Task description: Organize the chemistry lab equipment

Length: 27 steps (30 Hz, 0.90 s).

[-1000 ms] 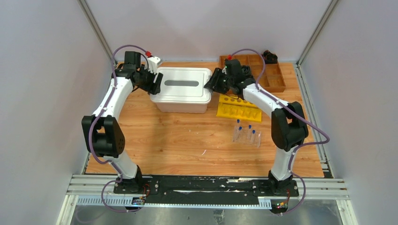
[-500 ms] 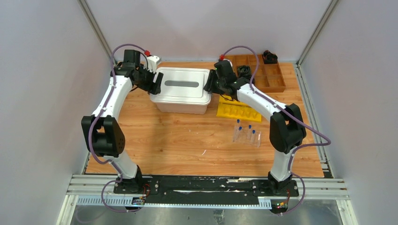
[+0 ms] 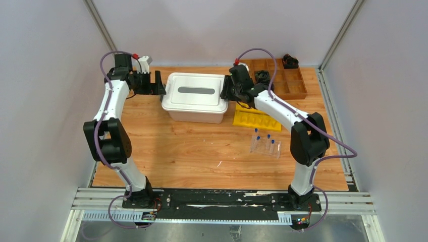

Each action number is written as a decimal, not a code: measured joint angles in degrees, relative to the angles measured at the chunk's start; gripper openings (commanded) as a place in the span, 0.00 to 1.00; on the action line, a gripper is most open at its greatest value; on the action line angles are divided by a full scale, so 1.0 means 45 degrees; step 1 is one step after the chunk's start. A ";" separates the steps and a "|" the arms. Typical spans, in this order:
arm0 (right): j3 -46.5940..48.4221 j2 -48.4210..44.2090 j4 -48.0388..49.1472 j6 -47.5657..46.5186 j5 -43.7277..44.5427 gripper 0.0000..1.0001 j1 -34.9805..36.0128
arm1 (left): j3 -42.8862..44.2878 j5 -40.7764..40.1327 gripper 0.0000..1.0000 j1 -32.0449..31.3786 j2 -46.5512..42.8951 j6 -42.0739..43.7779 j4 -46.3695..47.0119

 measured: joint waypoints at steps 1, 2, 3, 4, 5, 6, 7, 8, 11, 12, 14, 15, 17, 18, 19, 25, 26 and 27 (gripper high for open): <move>0.0039 0.0000 -0.0073 -0.0078 0.0000 0.49 0.0000 | 0.0000 0.0481 0.91 0.0194 0.0262 -0.0223 0.0126; 0.0078 0.0000 -0.0165 -0.0141 -0.0005 0.49 0.0000 | -0.0010 0.1005 0.91 0.0398 0.0597 -0.0437 0.0238; 0.0126 0.0000 -0.0248 -0.0199 -0.0010 0.49 0.0000 | -0.0039 0.1481 0.89 0.0549 0.0899 -0.0607 0.0330; 0.0170 0.0005 -0.0330 -0.0262 -0.0010 0.49 0.0000 | -0.0083 0.1836 0.87 0.0651 0.1122 -0.0719 0.0398; 0.0262 0.0019 -0.0442 -0.0335 -0.0015 0.49 0.0000 | -0.0204 0.2331 0.85 0.0767 0.1394 -0.0913 0.0486; 0.0340 0.0049 -0.0573 -0.0427 0.0000 0.49 0.0005 | -0.0282 0.2812 0.84 0.0855 0.1530 -0.1107 0.0631; 0.0427 0.0063 -0.0680 -0.0510 0.0000 0.49 0.0015 | -0.0398 0.3211 0.84 0.0918 0.1569 -0.1292 0.0801; 0.0491 0.0087 -0.0743 -0.0563 0.0029 0.49 0.0015 | -0.0534 0.3468 0.83 0.0933 0.1569 -0.1413 0.0986; 0.0748 0.0180 -0.1059 -0.0816 0.0165 0.49 0.0015 | -0.0869 0.4031 0.83 0.0937 0.1569 -0.1836 0.1583; 0.0855 0.0228 -0.1166 -0.0879 0.0199 0.49 0.0015 | -0.0991 0.4177 0.83 0.0947 0.1569 -0.1987 0.1817; 0.1122 0.0359 -0.1375 -0.1001 0.0204 0.48 0.0015 | -0.1161 0.4668 0.83 0.0981 0.1569 -0.2307 0.2191; 0.1268 0.0476 -0.1389 -0.1069 0.0136 0.48 0.0019 | -0.1297 0.4998 0.83 0.0957 0.1564 -0.2477 0.2385; 0.1598 0.0729 -0.1486 -0.1180 0.0010 0.48 0.0087 | -0.1632 0.5527 0.84 0.0840 0.1559 -0.2841 0.2875; 0.1729 0.0792 -0.1598 -0.1234 0.0015 0.48 0.0087 | -0.1851 0.5697 0.84 0.0831 0.1549 -0.3055 0.3206; 0.1841 0.0865 -0.1681 -0.1248 0.0005 0.48 0.0083 | -0.2084 0.5901 0.84 0.0869 0.1530 -0.3313 0.3585; 0.2147 0.1025 -0.1948 -0.1404 0.0015 0.47 0.0083 | -0.2871 0.6149 0.72 0.0967 0.1253 -0.4260 0.4993; 0.2147 0.1025 -0.1953 -0.1413 0.0015 0.47 0.0083 | -0.2871 0.6120 0.70 0.0971 0.1253 -0.4260 0.4988; 0.2152 0.1030 -0.1953 -0.1423 0.0019 0.47 0.0083 | -0.2871 0.6096 0.67 0.0981 0.1253 -0.4245 0.4988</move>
